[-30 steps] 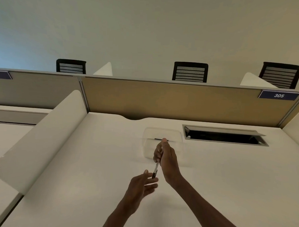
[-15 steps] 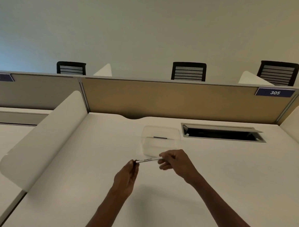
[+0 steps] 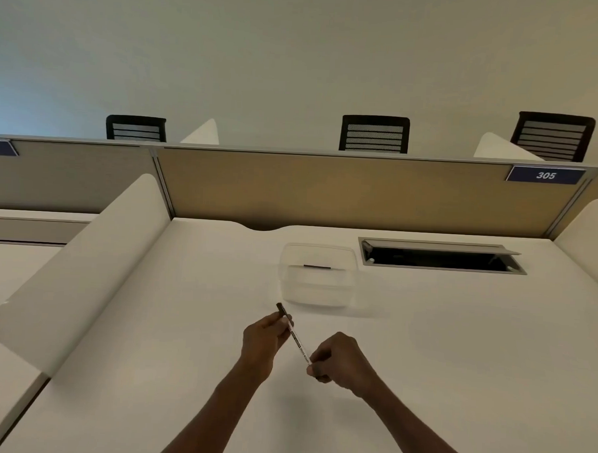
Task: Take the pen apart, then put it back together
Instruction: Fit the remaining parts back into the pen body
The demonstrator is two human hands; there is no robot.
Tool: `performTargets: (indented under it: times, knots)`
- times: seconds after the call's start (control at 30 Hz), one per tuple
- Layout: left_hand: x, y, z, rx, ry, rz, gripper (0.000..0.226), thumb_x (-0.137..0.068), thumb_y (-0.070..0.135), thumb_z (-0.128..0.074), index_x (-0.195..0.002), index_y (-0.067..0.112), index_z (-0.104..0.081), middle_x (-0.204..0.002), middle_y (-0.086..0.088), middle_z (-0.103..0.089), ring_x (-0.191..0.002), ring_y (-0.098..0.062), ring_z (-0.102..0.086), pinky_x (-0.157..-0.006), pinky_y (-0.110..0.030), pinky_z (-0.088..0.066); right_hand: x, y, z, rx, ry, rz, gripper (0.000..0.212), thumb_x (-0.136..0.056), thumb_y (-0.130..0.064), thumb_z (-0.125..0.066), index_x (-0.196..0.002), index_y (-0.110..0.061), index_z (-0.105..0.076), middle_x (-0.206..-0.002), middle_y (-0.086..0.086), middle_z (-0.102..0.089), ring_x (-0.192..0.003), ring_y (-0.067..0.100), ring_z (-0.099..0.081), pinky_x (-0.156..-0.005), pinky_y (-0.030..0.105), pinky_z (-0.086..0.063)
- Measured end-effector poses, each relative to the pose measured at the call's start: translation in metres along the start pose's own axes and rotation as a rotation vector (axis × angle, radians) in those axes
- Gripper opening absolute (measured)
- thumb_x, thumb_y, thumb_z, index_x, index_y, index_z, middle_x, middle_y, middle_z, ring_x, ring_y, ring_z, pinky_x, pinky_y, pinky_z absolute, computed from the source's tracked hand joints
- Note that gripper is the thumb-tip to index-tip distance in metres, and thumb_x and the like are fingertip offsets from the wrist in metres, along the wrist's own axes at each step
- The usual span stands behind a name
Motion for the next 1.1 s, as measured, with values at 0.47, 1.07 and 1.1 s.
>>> performTargets:
  times: [0.47,1.07,1.1]
  knots:
    - [0.001,-0.065,0.028,-1.392,-0.197,-0.512,0.052,-0.106,0.017,-0.029,-0.154,0.008,-0.012,-0.164,-0.006,0.001,-0.150,-0.017,0.008,-0.119,-0.027,0.002,-0.013,0.027,-0.031,0.116,0.136,-0.174,0.017,-0.075,-0.007,-0.074,-0.070,0.009,-0.068,-0.070,0.019,-0.073,-0.051,0.016,-0.066,-0.050,0.018,-0.050]
    - [-0.011,-0.065,0.037,-1.442,-0.166,-0.406,0.061,-0.106,0.027,-0.032,-0.154,0.007,-0.003,-0.164,-0.006,0.008,-0.151,-0.017,0.010,-0.122,-0.034,0.002,-0.021,0.027,-0.046,0.454,0.163,-0.142,0.029,-0.087,-0.003,-0.052,-0.067,-0.019,-0.039,-0.103,0.011,-0.066,-0.095,0.027,-0.065,-0.063,0.024,-0.042]
    - [-0.011,-0.064,0.037,-1.438,-0.164,-0.410,0.060,-0.106,0.027,-0.032,-0.154,0.007,-0.003,-0.164,-0.006,0.008,-0.151,-0.017,0.010,-0.122,-0.034,0.002,-0.021,0.026,-0.046,0.459,0.158,-0.147,0.020,-0.087,-0.002,-0.051,-0.073,-0.016,-0.048,-0.105,0.011,-0.066,-0.096,0.028,-0.065,-0.063,0.024,-0.042]
Point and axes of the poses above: each hand's wrist, its own x-axis away from the middle knuckle, its own z-axis out of the back of the hand, y = z × x, the point moved 5 cm from there along -x, towards the middle knuckle
